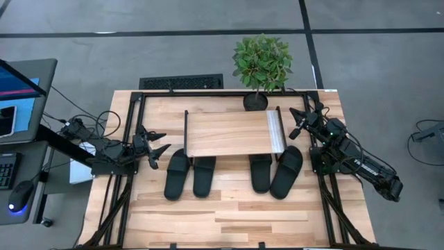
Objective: Pick and place slides into the shelf
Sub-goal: Put the black slide on the shelf
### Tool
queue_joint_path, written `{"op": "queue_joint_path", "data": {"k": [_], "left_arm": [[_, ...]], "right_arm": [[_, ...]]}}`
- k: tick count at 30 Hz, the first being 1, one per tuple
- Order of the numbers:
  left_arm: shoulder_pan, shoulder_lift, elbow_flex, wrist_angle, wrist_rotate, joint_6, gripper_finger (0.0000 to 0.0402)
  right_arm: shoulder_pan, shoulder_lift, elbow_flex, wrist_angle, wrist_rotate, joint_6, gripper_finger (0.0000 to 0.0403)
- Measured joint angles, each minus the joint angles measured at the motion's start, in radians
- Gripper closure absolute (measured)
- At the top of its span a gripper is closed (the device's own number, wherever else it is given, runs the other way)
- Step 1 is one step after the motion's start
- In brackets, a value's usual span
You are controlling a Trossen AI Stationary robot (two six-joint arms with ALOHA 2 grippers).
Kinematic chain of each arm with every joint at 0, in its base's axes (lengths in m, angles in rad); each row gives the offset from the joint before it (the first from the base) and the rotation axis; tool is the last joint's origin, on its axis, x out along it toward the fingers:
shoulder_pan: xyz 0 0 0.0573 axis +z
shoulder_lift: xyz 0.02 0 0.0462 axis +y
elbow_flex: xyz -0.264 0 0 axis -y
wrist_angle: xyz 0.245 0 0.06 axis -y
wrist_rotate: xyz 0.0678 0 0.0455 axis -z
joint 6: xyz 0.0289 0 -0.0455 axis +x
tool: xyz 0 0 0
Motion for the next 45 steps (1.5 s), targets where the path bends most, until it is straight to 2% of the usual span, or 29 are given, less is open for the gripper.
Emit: {"op": "queue_joint_path", "data": {"k": [5, 9, 15, 22, 24, 30, 37, 45], "left_arm": [[0.000, 0.000, 0.005, 0.029, 0.014, -0.012, 0.0172], [0.000, 0.000, 0.080, -0.064, 0.046, -0.019, 0.0172], [0.000, 0.017, 0.263, -0.350, 0.064, -0.119, 0.0172], [0.000, 0.068, 0.352, -0.365, 0.389, -0.226, 0.0172], [0.000, 0.091, 0.353, -0.390, 0.431, -0.284, 0.0172], [0.000, 0.252, 0.353, -0.462, 0.450, -0.418, 0.0172], [0.000, 0.467, 0.354, -0.438, 0.578, -0.464, 0.0172], [0.000, 0.609, 0.356, -0.435, 0.641, -0.601, 0.0172]], "right_arm": [[0.000, 0.000, 0.000, 0.000, 0.000, 0.000, 0.0403], [0.000, 0.000, 0.000, 0.000, 0.000, 0.000, 0.0403], [0.000, 0.000, 0.000, 0.000, 0.000, 0.000, 0.0403], [0.000, 0.000, 0.000, 0.000, 0.000, 0.000, 0.0403], [0.000, 0.000, 0.000, 0.000, 0.000, 0.000, 0.0403], [0.000, 0.000, 0.000, 0.000, 0.000, 0.000, 0.0403], [0.000, 0.000, 0.000, 0.000, 0.000, 0.000, 0.0403], [0.000, 0.000, 0.000, 0.000, 0.000, 0.000, 0.0403]]}}
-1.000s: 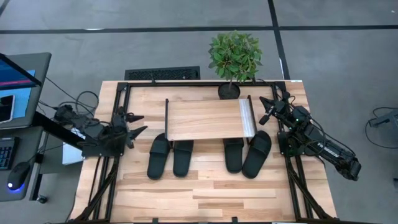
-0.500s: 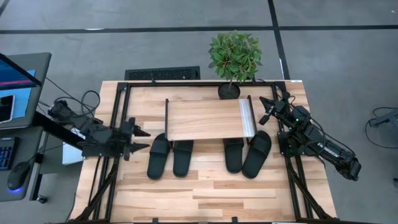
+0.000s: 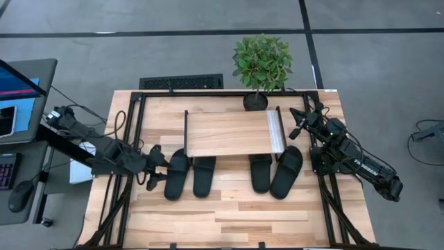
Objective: Pick and place slides into the shelf
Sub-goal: Put the black slide on the shelf
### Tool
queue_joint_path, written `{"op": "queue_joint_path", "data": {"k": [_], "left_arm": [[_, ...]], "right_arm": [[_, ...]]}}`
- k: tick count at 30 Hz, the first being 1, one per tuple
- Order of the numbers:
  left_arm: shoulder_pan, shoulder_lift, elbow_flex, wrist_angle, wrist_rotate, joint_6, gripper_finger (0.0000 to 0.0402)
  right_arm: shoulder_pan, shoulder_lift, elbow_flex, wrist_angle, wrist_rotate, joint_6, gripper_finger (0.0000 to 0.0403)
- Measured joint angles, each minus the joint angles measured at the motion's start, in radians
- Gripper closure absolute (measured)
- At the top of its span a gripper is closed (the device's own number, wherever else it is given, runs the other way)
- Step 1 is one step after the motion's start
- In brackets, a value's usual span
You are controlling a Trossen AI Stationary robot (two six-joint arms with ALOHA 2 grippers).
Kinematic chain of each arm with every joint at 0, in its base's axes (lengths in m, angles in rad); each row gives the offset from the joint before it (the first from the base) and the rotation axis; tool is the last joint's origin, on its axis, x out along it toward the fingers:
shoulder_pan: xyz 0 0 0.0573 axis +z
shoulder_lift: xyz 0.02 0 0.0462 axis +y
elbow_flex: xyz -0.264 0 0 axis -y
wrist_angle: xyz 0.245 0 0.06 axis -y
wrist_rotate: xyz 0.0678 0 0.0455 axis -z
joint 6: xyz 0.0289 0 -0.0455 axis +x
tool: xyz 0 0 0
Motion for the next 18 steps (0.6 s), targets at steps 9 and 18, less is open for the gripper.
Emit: {"op": "queue_joint_path", "data": {"k": [9, 18], "left_arm": [[0.000, 0.106, 0.001, -0.007, -0.018, -0.028, 0.0178], [-0.037, 0.189, 0.173, -0.144, -0.056, 0.049, 0.0233]], "right_arm": [[0.000, 0.000, 0.000, 0.000, 0.000, 0.000, 0.0403], [0.000, 0.000, 0.000, 0.000, 0.000, 0.000, 0.0403]]}}
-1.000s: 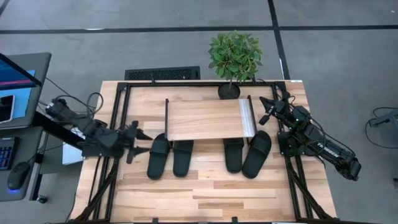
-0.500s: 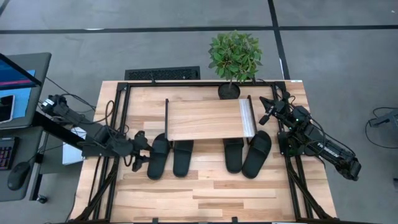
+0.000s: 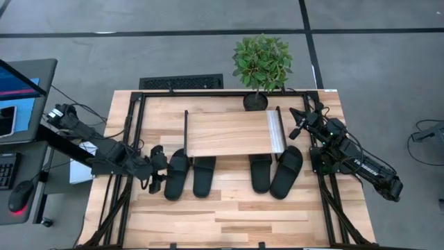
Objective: Pick and place slides into the shelf
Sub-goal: Put the black slide on the shelf
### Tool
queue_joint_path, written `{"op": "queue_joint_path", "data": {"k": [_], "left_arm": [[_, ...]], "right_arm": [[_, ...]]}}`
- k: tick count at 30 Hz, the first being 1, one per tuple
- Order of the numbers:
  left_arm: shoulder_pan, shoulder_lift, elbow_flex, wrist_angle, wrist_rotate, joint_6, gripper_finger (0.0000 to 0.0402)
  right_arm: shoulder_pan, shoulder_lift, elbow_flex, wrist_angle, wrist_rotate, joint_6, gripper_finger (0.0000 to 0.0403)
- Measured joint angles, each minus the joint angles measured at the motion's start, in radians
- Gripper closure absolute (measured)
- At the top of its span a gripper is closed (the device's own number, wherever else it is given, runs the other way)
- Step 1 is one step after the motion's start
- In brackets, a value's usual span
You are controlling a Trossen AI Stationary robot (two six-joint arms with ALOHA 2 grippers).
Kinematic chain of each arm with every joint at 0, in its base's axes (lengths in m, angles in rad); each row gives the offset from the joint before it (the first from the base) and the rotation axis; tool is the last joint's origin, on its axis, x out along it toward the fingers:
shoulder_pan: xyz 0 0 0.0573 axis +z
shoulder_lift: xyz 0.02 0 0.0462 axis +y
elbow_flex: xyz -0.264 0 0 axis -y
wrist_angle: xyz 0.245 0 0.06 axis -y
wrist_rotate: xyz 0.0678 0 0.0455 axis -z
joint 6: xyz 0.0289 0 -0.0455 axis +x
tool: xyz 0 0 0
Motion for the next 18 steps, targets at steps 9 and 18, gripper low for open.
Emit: {"op": "queue_joint_path", "data": {"k": [9, 18], "left_arm": [[-0.058, 0.022, 0.147, -0.206, -0.105, -0.049, 0.0259], [-0.117, 0.101, 0.147, -0.268, -0.223, -0.087, 0.0249]], "right_arm": [[0.000, 0.000, 0.000, 0.000, 0.000, 0.000, 0.0403], [0.000, 0.000, 0.000, 0.000, 0.000, 0.000, 0.0403]]}}
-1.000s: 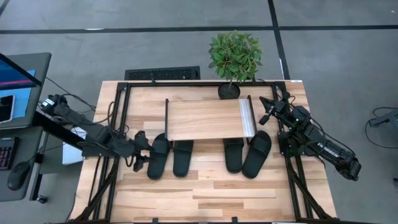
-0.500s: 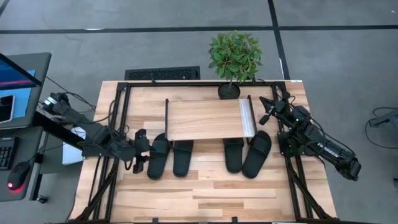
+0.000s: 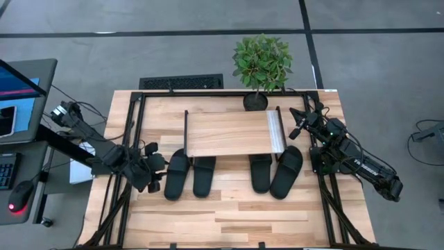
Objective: Pick and place slides into the shelf
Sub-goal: Put the black slide on the shelf
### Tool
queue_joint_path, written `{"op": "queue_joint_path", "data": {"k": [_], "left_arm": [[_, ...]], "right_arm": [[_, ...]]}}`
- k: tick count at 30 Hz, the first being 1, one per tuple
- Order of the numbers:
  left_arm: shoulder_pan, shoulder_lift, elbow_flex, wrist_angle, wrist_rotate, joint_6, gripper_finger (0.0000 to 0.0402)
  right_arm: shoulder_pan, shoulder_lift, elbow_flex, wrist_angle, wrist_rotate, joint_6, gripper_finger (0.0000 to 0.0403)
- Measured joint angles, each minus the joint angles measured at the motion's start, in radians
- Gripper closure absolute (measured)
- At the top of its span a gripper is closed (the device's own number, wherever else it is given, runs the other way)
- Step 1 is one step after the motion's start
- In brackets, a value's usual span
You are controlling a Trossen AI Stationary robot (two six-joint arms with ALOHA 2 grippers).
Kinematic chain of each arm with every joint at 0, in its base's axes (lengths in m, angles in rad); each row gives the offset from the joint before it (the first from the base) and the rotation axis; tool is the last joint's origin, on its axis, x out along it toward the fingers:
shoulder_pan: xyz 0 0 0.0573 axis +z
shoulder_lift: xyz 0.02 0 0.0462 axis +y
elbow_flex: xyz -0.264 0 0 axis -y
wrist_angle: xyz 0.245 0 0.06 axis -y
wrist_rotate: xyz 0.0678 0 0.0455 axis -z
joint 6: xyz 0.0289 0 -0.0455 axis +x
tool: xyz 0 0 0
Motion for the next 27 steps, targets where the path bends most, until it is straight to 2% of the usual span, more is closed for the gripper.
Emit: {"op": "queue_joint_path", "data": {"k": [5, 10, 14, 19, 27], "left_arm": [[-0.050, 0.061, 0.000, 0.009, -0.188, 0.010, 0.0248], [-0.094, 0.157, 0.000, 0.074, -0.261, 0.004, 0.0248], [-0.107, 0.233, 0.000, 0.102, -0.263, -0.044, 0.0248], [-0.107, 0.312, 0.000, 0.097, -0.219, -0.107, 0.0248], [-0.107, 0.367, 0.023, 0.028, -0.165, -0.176, 0.0248]], "right_arm": [[0.000, 0.000, 0.000, 0.000, 0.000, 0.000, 0.0403], [0.000, 0.000, 0.000, 0.000, 0.000, 0.000, 0.0403], [0.000, 0.000, 0.000, 0.000, 0.000, 0.000, 0.0403], [0.000, 0.000, 0.000, 0.000, 0.000, 0.000, 0.0403], [0.000, 0.000, 0.000, 0.000, 0.000, 0.000, 0.0403]]}}
